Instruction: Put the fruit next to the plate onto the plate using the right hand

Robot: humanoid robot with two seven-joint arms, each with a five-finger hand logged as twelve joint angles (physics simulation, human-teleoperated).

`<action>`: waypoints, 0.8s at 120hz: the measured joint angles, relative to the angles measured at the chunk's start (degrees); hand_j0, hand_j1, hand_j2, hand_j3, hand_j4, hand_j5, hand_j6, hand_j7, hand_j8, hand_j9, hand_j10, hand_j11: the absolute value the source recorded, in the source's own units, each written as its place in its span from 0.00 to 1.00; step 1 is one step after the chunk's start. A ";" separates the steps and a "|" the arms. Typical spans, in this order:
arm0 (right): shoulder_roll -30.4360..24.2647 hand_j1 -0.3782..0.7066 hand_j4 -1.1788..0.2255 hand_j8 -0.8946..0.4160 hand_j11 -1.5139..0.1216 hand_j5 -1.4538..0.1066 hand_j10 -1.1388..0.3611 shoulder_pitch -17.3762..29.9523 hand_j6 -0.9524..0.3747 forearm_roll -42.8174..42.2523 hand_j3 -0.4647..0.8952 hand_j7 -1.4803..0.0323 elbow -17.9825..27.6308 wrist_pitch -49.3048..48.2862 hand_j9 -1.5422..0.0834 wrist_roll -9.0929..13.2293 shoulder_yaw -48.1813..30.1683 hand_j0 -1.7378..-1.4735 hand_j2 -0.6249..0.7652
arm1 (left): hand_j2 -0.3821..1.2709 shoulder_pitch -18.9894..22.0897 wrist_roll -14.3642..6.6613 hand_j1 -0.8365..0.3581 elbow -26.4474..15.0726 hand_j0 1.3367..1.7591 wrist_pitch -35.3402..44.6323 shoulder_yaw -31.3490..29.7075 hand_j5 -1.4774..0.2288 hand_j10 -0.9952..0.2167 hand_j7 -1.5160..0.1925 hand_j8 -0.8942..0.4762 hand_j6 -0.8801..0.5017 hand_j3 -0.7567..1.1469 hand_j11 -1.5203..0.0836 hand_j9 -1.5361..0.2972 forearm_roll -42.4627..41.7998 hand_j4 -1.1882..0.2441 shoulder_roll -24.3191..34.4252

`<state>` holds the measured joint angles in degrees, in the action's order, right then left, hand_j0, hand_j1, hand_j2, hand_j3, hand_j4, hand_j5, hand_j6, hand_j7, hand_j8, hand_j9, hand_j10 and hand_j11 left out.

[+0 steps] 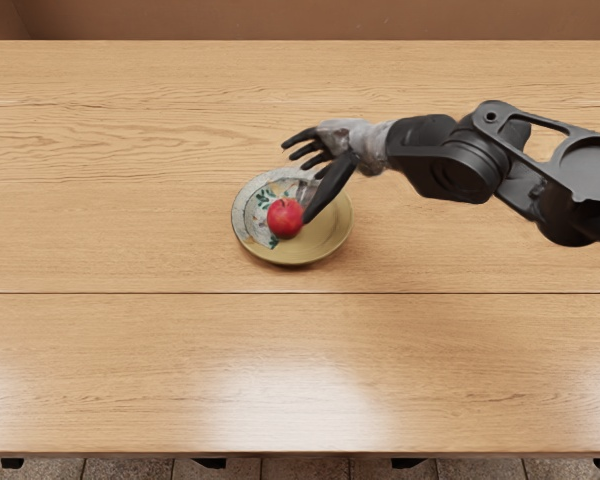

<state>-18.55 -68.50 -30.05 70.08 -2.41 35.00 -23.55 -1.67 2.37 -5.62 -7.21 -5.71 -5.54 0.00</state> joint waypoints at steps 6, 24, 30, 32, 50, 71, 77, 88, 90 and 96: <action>-1.93 0.20 0.73 0.56 0.80 0.80 0.65 2.39 0.60 1.67 0.34 0.84 1.37 -2.72 0.82 0.00 -3.56 0.30 0.43 | 0.26 0.00 0.00 0.76 0.00 0.76 0.00 0.00 0.69 0.63 0.71 0.48 0.47 0.40 0.76 0.67 0.00 0.67 0.00; -7.56 0.14 0.77 0.61 0.85 0.85 0.69 12.71 0.64 7.07 0.34 0.89 5.01 -14.19 0.87 0.00 -17.21 0.30 0.44 | 0.26 0.00 0.00 0.76 0.01 0.76 0.00 0.00 0.69 0.63 0.71 0.48 0.47 0.40 0.76 0.67 0.00 0.67 0.00; -9.96 0.12 0.78 0.62 0.85 0.86 0.70 14.71 0.65 10.61 0.34 0.90 5.97 -17.36 0.88 0.00 -19.37 0.30 0.44 | 0.26 0.00 0.00 0.76 0.01 0.76 0.00 0.00 0.69 0.63 0.71 0.48 0.47 0.40 0.76 0.67 0.00 0.67 0.00; -10.70 0.12 0.78 0.62 0.86 0.86 0.70 15.24 0.65 11.69 0.34 0.91 6.20 -18.32 0.88 0.00 -19.90 0.30 0.44 | 0.26 0.00 0.00 0.76 0.01 0.76 0.00 0.00 0.69 0.63 0.71 0.48 0.47 0.40 0.76 0.67 0.00 0.67 0.00; -17.70 0.10 0.79 0.64 0.88 0.88 0.72 18.59 0.67 22.35 0.34 0.92 7.17 -27.16 0.90 0.00 -22.10 0.30 0.44 | 0.26 0.00 0.00 0.76 0.01 0.76 0.00 0.00 0.69 0.63 0.71 0.48 0.47 0.40 0.76 0.67 0.00 0.67 0.00; -24.59 0.08 0.80 0.65 0.89 0.89 0.73 22.60 0.68 31.88 0.34 0.94 7.26 -31.59 0.91 0.00 -22.61 0.30 0.44 | 0.26 0.00 0.00 0.76 0.02 0.76 0.00 0.01 0.69 0.63 0.71 0.48 0.47 0.40 0.76 0.67 0.00 0.67 0.00; -26.25 0.08 0.81 0.65 0.89 0.89 0.73 23.63 0.68 33.83 0.34 0.94 7.26 -31.98 0.91 0.00 -22.64 0.30 0.44 | 0.26 0.00 0.00 0.76 0.03 0.76 0.00 0.01 0.69 0.63 0.71 0.48 0.47 0.40 0.76 0.67 0.00 0.67 0.00; -29.44 0.08 0.81 0.65 0.89 0.89 0.73 25.82 0.69 37.15 0.34 0.94 7.20 -32.35 0.91 0.00 -22.66 0.30 0.44 | 0.26 0.00 0.00 0.76 0.01 0.76 0.00 0.01 0.69 0.63 0.71 0.48 0.47 0.40 0.76 0.67 0.00 0.67 0.00; -29.95 0.07 0.81 0.65 0.89 0.90 0.73 26.17 0.69 37.60 0.34 0.94 7.18 -32.39 0.91 0.00 -22.66 0.30 0.44 | 0.26 0.00 0.00 0.76 0.01 0.76 0.00 0.01 0.69 0.63 0.71 0.48 0.47 0.40 0.76 0.67 0.00 0.67 0.00; -31.26 0.07 0.81 0.65 0.89 0.90 0.73 27.13 0.69 38.59 0.34 0.94 7.13 -32.48 0.91 0.00 -22.67 0.30 0.44 | 0.26 0.00 0.00 0.76 0.01 0.76 0.00 0.01 0.69 0.63 0.71 0.48 0.47 0.40 0.76 0.67 0.00 0.67 0.00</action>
<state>-49.81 -41.37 8.54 77.21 -34.89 35.00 -46.21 -1.67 2.38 -5.61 -7.21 -5.70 -5.53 0.00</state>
